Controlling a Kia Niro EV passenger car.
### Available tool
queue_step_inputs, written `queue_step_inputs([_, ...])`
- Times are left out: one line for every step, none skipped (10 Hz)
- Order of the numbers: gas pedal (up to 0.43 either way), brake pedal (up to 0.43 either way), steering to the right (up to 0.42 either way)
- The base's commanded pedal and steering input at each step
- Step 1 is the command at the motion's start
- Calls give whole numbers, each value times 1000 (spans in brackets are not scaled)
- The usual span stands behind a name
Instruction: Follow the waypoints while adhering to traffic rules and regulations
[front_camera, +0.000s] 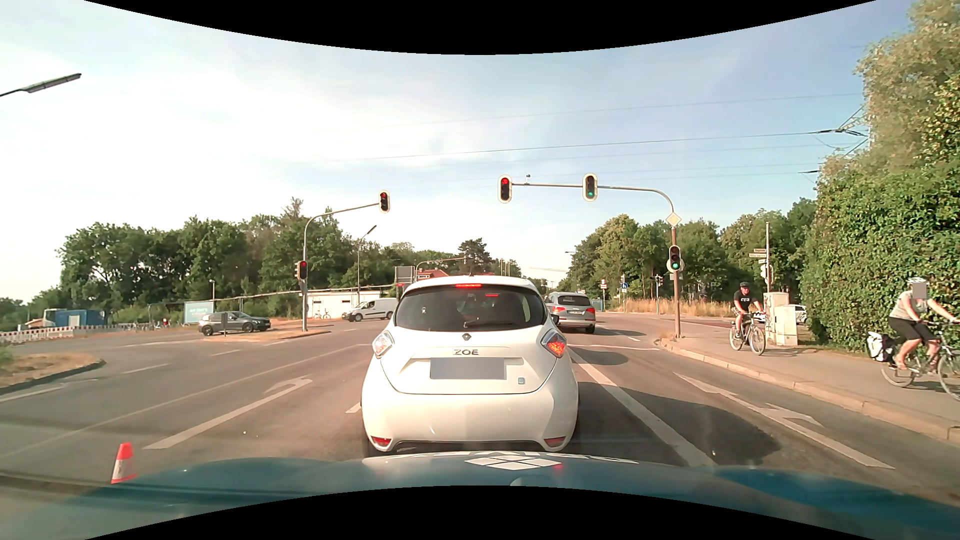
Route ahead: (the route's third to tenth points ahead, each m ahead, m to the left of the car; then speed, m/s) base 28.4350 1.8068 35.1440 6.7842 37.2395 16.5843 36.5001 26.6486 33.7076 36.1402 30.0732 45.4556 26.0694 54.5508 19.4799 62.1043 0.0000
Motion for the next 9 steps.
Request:
queue_step_inputs([0,238,6])
queue_step_inputs([0,238,6])
queue_step_inputs([0,238,5])
queue_step_inputs([0,238,5])
queue_step_inputs([0,238,5])
queue_step_inputs([0,238,5])
queue_step_inputs([0,238,5])
queue_step_inputs([0,238,5])
queue_step_inputs([0,238,5])
